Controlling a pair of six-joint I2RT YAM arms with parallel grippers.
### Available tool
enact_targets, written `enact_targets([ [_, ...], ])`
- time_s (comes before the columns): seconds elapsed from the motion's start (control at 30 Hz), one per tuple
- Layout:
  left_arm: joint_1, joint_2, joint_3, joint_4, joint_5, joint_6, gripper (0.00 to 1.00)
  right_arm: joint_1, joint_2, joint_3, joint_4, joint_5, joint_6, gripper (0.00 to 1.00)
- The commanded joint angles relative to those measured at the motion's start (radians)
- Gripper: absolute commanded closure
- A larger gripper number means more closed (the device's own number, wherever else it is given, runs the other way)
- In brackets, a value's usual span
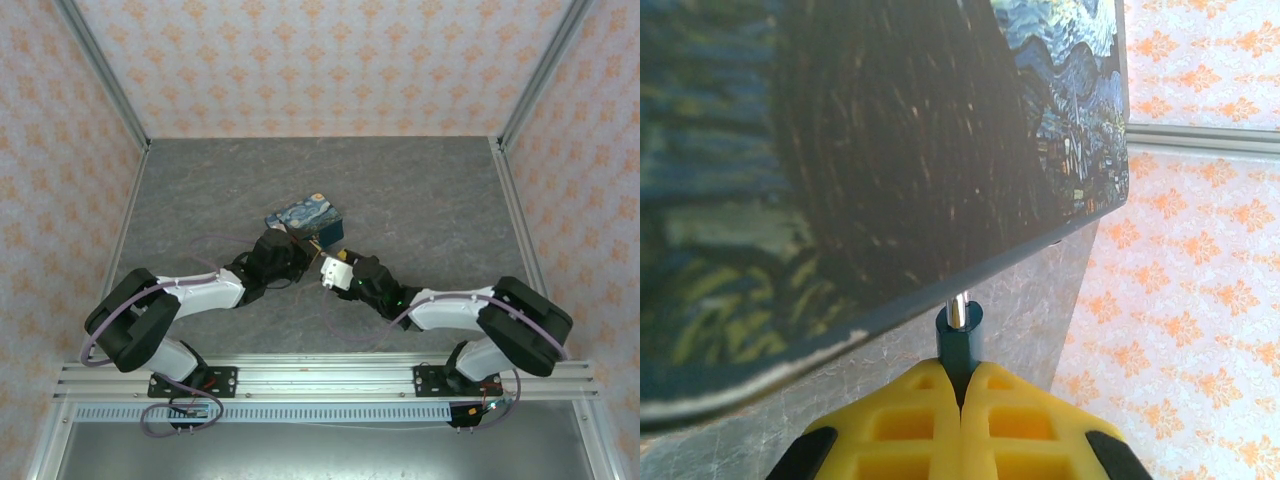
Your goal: Unlock a padlock with a key
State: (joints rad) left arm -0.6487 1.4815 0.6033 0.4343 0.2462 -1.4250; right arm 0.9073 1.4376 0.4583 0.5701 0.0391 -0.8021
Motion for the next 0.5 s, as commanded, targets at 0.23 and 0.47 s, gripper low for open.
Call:
enact_targets([
  [0.23,-0.025,-0.003,0.026,0.026,0.009,-0.015,1.0,0.005,0.102,0.067,0.14,0.003,-0.003,0.54],
  [0.47,-0.027,-0.001,0.027,0.02,0.001,-0.015,1.0,0.005,0.086,0.066,0.121,-0.005,0.031,0.66],
])
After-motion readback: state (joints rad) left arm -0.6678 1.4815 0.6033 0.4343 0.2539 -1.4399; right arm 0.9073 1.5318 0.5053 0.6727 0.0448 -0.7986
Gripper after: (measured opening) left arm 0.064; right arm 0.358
